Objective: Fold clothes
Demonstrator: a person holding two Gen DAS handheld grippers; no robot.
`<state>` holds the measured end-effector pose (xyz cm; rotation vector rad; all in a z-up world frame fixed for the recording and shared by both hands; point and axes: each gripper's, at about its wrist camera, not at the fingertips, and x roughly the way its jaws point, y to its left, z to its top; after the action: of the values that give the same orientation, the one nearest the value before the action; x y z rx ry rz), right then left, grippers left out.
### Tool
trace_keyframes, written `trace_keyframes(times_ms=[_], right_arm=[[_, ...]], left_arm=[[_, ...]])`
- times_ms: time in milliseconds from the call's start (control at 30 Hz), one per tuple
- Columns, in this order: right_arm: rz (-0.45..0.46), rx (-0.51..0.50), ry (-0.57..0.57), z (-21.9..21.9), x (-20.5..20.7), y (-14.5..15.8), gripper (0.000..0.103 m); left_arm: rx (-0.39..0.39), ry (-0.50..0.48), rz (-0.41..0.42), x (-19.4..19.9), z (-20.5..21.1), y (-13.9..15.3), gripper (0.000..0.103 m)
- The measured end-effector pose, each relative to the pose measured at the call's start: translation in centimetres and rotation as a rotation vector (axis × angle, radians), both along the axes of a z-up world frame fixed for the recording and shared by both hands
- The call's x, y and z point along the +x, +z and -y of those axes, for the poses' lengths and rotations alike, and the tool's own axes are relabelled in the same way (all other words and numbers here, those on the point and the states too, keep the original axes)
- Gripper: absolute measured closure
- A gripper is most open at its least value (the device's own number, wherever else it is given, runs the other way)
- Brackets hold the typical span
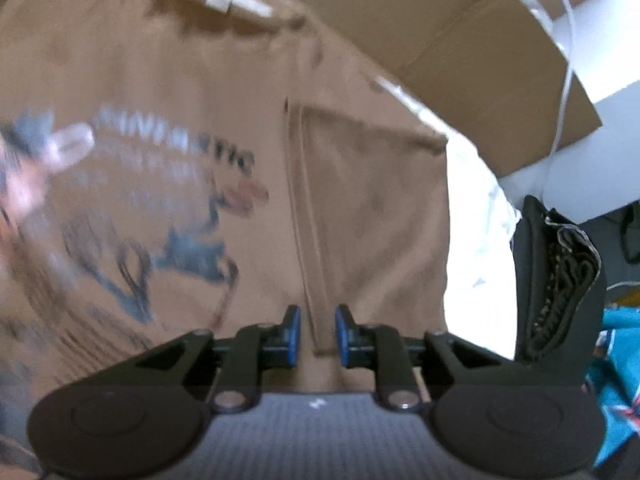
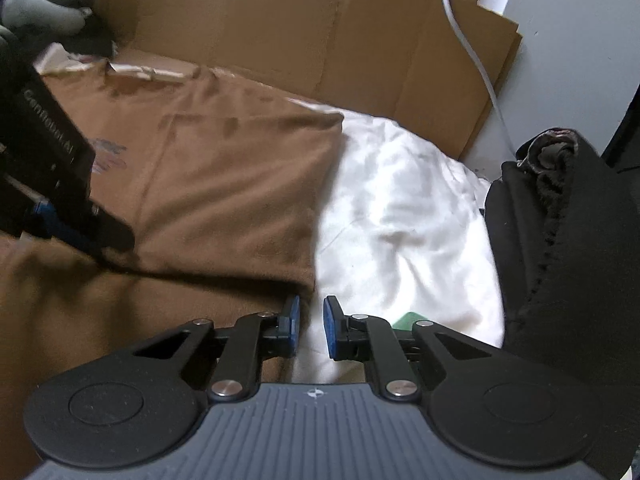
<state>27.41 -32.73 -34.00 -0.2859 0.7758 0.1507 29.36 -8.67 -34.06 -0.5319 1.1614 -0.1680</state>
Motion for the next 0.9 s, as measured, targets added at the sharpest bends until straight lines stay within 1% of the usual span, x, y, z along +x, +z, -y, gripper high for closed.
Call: trace_keyframes(times_ms=[67,167,333,367,400,433,500,600,733,833,900], right_arm=[[0.026,0.062,-0.003,0.9,-0.3,1.4,0.084],[0.041,0.131,-0.039,1.6,0.2,3.1,0.084],[0.057,0.221,-0.058,1.4,2.6,3.8,0.086],[0.048,0.243,-0.061,1.2,3.3,3.6,0.093],[0.039,0.265,-0.065,1.1,4.0,3.5,0.096],[0.029,0.283,-0.07,1.0,4.6,3.2,0.097],[0.015,0.302,-0.082,0.7,5.5,2.3,0.097],[0.024,0.302,-0.091,0.0,6.0,0.9,0.098],[0.011,0.333,-0.136,-0.4,6.3,-1.0,0.099],[0.001,0.331,-0.148,-0.7,6.2,-2.0,0.098],[-0.004,0.314,-0.125,-0.8,5.8,-2.0,0.098]], left_arm=[[0.019,0.0,0.025,0.7,-0.3,0.7,0.084],[0.029,0.002,0.047,2.0,-0.6,1.3,0.084],[0.064,-0.042,0.087,3.6,0.0,2.0,0.083],[0.067,-0.051,0.091,3.9,0.2,2.0,0.083],[0.069,-0.06,0.094,4.3,0.6,1.9,0.083],[0.074,-0.07,0.098,4.6,1.1,1.7,0.083],[0.083,-0.095,0.111,5.0,1.6,1.5,0.083],[0.108,-0.134,0.109,5.7,2.3,0.4,0.083],[0.154,-0.166,0.112,6.5,2.9,-1.0,0.083],[0.153,-0.162,0.113,7.2,2.6,-1.2,0.087],[0.15,-0.132,0.093,7.7,2.1,-1.1,0.092]])
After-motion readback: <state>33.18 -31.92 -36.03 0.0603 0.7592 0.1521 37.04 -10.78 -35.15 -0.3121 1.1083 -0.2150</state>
